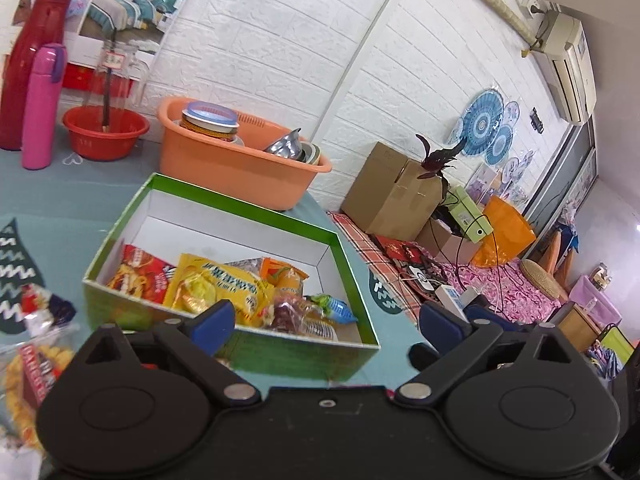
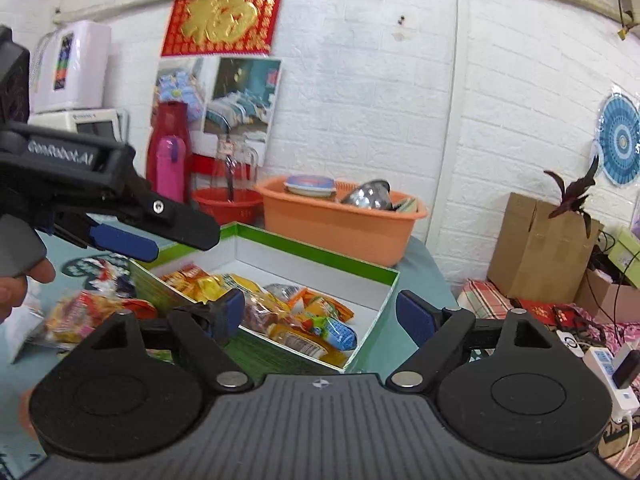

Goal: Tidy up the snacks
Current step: 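Carry both packets into the green box and open both grippers, then grasp the green candy packet with the left gripper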

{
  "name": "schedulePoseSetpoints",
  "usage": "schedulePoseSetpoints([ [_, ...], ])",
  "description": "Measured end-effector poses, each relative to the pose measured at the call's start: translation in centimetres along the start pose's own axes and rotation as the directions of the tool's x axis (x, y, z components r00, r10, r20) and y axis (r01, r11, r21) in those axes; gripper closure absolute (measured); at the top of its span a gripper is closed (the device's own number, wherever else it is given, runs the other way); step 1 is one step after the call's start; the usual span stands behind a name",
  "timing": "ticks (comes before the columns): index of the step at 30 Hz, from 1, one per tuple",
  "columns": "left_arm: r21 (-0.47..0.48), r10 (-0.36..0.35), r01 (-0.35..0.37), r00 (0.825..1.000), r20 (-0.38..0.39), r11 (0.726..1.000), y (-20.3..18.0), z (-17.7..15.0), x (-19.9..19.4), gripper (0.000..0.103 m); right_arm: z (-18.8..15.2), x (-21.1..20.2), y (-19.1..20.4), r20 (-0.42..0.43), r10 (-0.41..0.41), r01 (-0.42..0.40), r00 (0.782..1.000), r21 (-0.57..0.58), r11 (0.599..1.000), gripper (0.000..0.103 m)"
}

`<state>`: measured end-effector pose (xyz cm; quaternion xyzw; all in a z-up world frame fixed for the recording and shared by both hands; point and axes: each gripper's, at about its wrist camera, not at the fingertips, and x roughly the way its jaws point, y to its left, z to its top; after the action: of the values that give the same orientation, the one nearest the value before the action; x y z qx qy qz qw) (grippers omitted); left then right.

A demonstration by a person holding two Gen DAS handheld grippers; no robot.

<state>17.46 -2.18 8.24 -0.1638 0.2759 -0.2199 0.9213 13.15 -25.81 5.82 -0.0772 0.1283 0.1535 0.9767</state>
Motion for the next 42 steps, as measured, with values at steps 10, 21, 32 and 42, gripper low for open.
schedulePoseSetpoints([
  [10, 0.021, 0.022, -0.021, 0.999, -0.034, 1.000, 0.7, -5.8, -5.6, 0.000, -3.3, -4.7, 1.5, -0.049, 0.083, -0.082, 0.995, 0.009, 0.997, 0.000],
  [21, -0.047, 0.043, -0.049, 0.990, -0.134, 0.998, 2.8, -11.7, -7.0, 0.000, -8.5, 0.9, 3.3, -0.254, 0.076, -0.083, 0.964, -0.016, 0.996, 0.000],
  [32, 0.043, -0.050, 0.058, 0.985, -0.166, 0.997, -0.1, -11.0, -2.7, 0.000, -10.7, -3.3, 5.5, -0.275, 0.148, -0.164, 0.950, -0.035, 0.986, 0.038],
  [42, 0.051, -0.088, 0.100, 0.974, -0.207, 0.994, -2.6, -10.1, 3.6, 0.000, -11.6, -4.8, 3.1, -0.273, 0.114, -0.100, 0.955, 0.064, 0.993, 0.033],
])
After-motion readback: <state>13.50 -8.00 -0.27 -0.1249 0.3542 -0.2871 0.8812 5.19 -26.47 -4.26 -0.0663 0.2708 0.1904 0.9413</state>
